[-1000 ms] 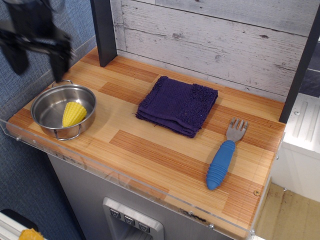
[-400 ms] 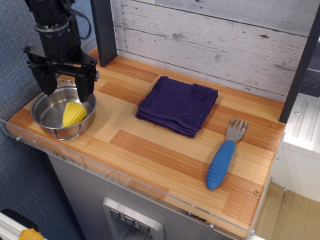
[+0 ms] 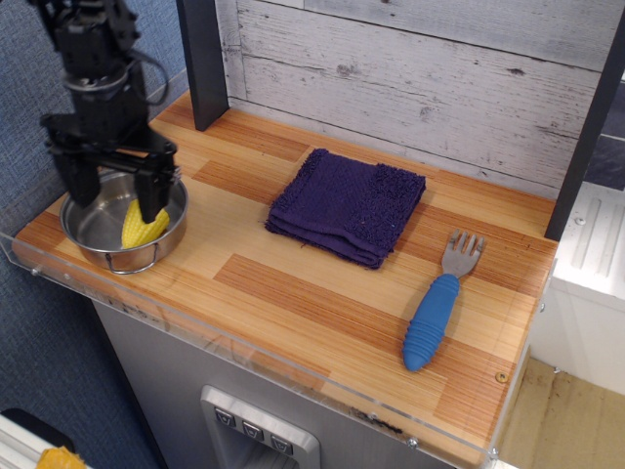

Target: Place the yellow fruit on the violet cloth.

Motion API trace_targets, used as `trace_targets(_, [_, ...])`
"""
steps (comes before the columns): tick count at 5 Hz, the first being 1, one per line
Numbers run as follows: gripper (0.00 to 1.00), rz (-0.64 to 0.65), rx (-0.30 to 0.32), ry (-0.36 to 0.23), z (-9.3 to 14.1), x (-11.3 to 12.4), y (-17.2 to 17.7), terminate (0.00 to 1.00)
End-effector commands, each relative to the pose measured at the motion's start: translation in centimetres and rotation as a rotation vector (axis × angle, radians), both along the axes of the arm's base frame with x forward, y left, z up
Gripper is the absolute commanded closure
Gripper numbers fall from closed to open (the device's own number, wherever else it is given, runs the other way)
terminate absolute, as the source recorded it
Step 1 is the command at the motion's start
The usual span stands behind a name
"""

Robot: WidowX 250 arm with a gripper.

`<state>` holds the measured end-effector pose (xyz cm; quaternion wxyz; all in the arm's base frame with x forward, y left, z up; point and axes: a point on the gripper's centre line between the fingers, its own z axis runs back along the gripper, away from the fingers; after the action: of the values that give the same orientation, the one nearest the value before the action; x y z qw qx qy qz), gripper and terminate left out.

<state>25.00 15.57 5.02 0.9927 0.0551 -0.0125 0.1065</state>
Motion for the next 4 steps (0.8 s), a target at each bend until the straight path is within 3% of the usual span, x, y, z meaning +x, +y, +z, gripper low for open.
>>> trace_targets(1, [0.00,-0.005,0.022,0.012,-1.0,-0.3,0.4,0.00])
trace_targets(3, [0.00,-0.007,0.025,0.059,-3.8,-0.4,0.1,0.00])
trace_targets(4, [1.00,0.001,0.017,0.042,-3.4,-0.3,0.1,0.00])
